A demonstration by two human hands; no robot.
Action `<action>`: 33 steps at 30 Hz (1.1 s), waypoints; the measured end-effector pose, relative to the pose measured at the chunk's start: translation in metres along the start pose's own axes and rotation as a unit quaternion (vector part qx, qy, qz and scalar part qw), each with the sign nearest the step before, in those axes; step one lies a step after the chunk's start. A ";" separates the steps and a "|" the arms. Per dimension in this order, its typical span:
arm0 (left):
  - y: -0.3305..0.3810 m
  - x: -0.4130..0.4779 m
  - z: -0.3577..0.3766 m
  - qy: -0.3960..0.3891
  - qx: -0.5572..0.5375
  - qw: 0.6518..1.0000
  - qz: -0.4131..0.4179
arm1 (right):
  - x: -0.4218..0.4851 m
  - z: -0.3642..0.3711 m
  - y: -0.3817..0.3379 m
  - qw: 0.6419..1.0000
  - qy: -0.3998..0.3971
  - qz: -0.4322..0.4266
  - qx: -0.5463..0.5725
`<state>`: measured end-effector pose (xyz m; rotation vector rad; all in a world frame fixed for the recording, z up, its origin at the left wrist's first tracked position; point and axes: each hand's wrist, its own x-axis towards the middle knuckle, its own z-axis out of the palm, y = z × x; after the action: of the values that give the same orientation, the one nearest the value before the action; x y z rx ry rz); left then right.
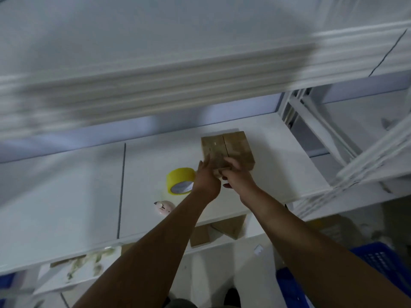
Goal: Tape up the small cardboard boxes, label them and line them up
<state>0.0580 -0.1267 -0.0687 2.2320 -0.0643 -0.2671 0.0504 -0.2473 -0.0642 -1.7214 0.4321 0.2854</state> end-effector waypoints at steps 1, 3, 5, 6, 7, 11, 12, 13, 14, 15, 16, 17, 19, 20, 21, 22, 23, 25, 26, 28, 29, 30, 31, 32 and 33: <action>-0.003 0.001 0.004 -0.001 0.041 0.999 0.012 | 0.001 -0.003 0.001 1.000 -0.005 0.000 -0.004; -0.008 0.000 0.012 -0.001 0.078 0.997 0.027 | 0.005 -0.007 0.003 1.000 -0.009 -0.002 -0.012; -0.007 -0.003 0.017 -0.006 0.083 0.996 0.022 | 0.008 -0.010 0.005 0.999 -0.011 -0.009 -0.031; -0.007 -0.004 0.019 -0.003 0.075 0.997 0.013 | 0.010 -0.012 0.006 0.999 -0.011 -0.015 -0.042; -0.007 -0.005 0.021 0.006 0.061 0.998 0.004 | 0.011 -0.014 0.007 0.999 -0.010 -0.021 -0.049; -0.013 -0.008 0.030 0.063 0.000 0.998 -0.008 | 0.018 -0.017 0.010 0.996 -0.013 -0.033 -0.077; -0.015 -0.010 0.033 0.078 -0.014 0.997 -0.005 | 0.019 -0.017 0.010 0.996 -0.015 -0.038 -0.084; -0.016 -0.011 0.035 0.092 -0.029 0.995 -0.001 | 0.020 -0.015 0.010 0.995 -0.014 -0.048 -0.090; -0.017 -0.012 0.038 0.104 -0.045 0.994 0.000 | 0.020 -0.014 0.010 0.993 -0.011 -0.061 -0.098; -0.017 -0.013 0.039 0.115 -0.062 0.991 0.000 | 0.020 -0.014 0.010 0.992 -0.006 -0.075 -0.106; -0.016 -0.014 0.040 0.127 -0.077 0.989 -0.003 | 0.018 -0.014 0.010 0.990 -0.001 -0.090 -0.108; -0.014 -0.015 0.041 0.142 -0.092 0.986 -0.010 | 0.017 -0.014 0.011 0.989 0.003 -0.104 -0.108; -0.008 -0.018 0.040 0.179 -0.129 0.975 -0.026 | 0.016 -0.014 0.013 0.986 0.021 -0.125 -0.104; -0.005 -0.020 0.039 0.194 -0.146 0.970 -0.029 | 0.015 -0.015 0.012 0.985 0.032 -0.137 -0.101; -0.003 -0.022 0.038 0.206 -0.158 0.965 -0.027 | 0.016 -0.015 0.012 0.983 0.045 -0.146 -0.097; -0.001 -0.025 0.038 0.215 -0.165 0.962 -0.023 | 0.016 -0.015 0.012 0.983 0.055 -0.151 -0.092; 0.000 -0.027 0.037 0.220 -0.170 0.960 -0.017 | 0.016 -0.015 0.011 0.983 0.063 -0.153 -0.083; 0.000 -0.030 0.037 0.228 -0.171 0.959 -0.009 | 0.014 -0.015 0.010 0.984 0.073 -0.152 -0.063; 0.000 -0.031 0.037 0.232 -0.168 0.958 -0.006 | 0.011 -0.016 0.010 0.984 0.077 -0.150 -0.051; -0.001 -0.035 0.037 0.241 -0.169 0.956 0.003 | 0.008 -0.018 0.012 0.985 0.085 -0.149 -0.034; -0.002 -0.036 0.037 0.245 -0.176 0.953 0.003 | 0.007 -0.018 0.014 0.985 0.087 -0.146 -0.024; -0.002 -0.038 0.036 0.248 -0.190 0.950 -0.001 | 0.004 -0.019 0.013 0.986 0.085 -0.141 -0.008; -0.003 -0.040 0.034 0.252 -0.211 0.945 -0.008 | 0.002 -0.018 0.013 0.987 0.080 -0.138 0.016; -0.002 -0.042 0.031 0.257 -0.231 0.938 -0.014 | -0.001 -0.018 0.012 0.987 0.071 -0.139 0.046; 0.000 -0.043 0.028 0.263 -0.256 0.930 -0.014 | -0.002 -0.019 0.010 0.985 0.061 -0.138 0.079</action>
<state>0.0103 -0.1425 -0.0783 1.7161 0.2961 0.2800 0.0431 -0.2669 -0.0686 -1.6246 0.2912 -0.0529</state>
